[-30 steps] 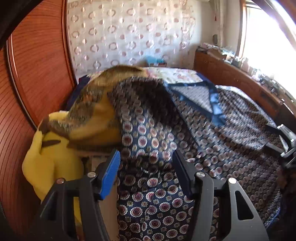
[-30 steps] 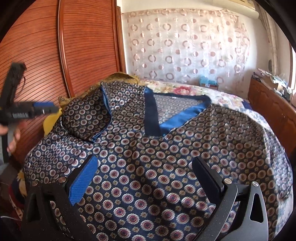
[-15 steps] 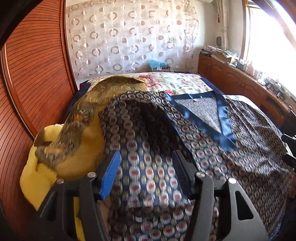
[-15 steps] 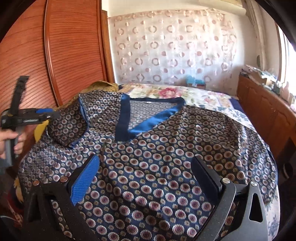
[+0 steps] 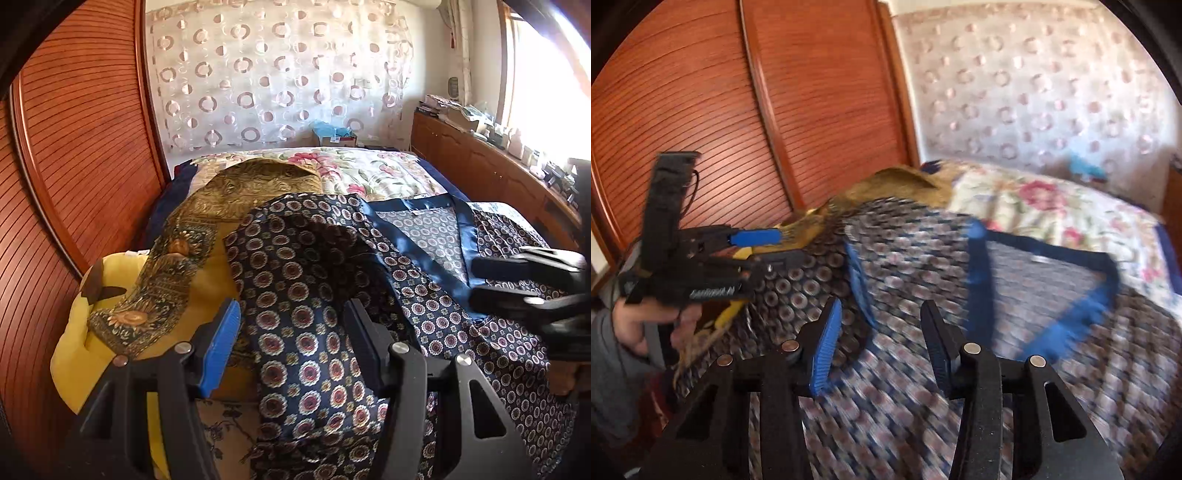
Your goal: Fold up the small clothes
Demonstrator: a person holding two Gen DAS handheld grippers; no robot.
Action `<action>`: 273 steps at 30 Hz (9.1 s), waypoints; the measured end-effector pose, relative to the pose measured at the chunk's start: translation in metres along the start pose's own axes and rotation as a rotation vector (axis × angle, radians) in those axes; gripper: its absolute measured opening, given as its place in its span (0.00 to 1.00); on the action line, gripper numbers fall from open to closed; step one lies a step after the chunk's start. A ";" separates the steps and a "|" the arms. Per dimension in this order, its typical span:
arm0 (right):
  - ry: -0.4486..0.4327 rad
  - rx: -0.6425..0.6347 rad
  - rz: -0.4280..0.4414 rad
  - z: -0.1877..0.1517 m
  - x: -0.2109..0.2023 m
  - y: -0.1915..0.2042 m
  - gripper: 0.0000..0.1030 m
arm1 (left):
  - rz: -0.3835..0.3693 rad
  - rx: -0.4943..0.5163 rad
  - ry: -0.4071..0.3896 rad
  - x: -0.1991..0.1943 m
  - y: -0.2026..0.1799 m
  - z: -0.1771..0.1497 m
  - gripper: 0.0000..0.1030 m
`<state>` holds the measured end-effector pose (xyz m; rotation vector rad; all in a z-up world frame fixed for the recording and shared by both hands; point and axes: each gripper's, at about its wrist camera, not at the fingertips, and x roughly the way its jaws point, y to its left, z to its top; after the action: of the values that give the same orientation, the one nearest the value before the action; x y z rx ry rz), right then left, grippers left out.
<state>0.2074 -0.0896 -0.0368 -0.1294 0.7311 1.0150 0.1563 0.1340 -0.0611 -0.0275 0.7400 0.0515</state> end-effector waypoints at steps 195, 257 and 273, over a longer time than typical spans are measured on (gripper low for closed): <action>0.161 0.212 -0.509 -0.102 -0.119 -0.275 0.45 | -0.046 -0.150 0.214 0.094 0.061 0.047 0.49; -0.011 0.330 -0.472 -0.225 -0.305 -0.077 0.00 | -0.079 -0.091 0.003 -0.149 0.048 -0.151 0.00; 0.003 0.212 -0.558 -0.210 -0.325 -0.073 0.10 | -0.080 -0.053 -0.031 -0.170 0.050 -0.133 0.36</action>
<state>0.0598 -0.4542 -0.0140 -0.1401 0.7443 0.4038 -0.0618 0.1723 -0.0451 -0.1059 0.7056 -0.0046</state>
